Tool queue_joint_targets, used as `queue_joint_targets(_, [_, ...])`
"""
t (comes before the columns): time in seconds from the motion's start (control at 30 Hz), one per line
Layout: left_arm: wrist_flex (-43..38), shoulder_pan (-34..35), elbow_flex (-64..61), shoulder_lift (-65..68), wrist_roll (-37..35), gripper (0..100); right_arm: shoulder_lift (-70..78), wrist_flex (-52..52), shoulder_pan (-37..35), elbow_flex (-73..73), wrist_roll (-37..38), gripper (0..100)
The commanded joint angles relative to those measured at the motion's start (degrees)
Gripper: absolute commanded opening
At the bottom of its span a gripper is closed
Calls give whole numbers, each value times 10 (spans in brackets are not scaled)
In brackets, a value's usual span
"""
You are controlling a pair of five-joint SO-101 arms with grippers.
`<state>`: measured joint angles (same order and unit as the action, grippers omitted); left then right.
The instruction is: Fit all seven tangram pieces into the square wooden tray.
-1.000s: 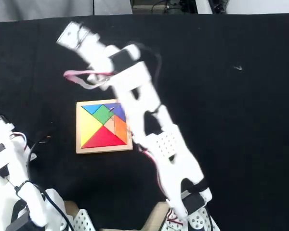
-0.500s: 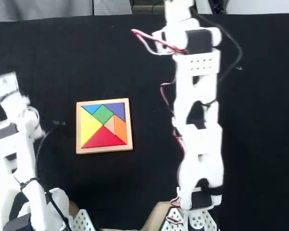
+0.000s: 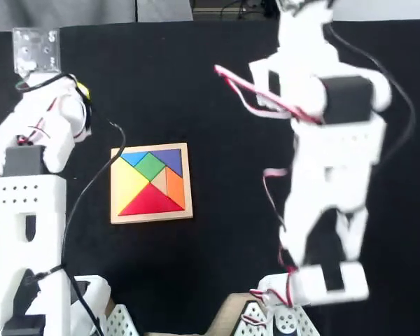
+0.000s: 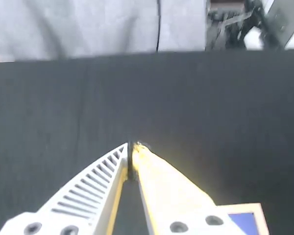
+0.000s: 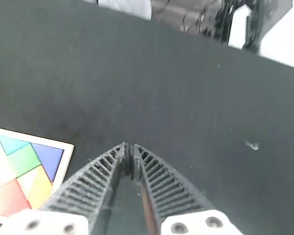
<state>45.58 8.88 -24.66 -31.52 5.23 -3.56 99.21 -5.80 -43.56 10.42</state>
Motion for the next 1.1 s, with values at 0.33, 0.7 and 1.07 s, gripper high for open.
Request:
queue_joint_targets(0.33, [166, -42, 114, -248, 0, 34, -218, 11, 9, 108, -10, 11])
queue_joint_targets(0.7, [161, -36, -51, -473, 0, 34, -453, -42, 9, 342, -10, 11])
queue_joint_targets(1.07, [166, -33, -179, -649, 4, 34, -749, -177, 9, 687, -5, 11])
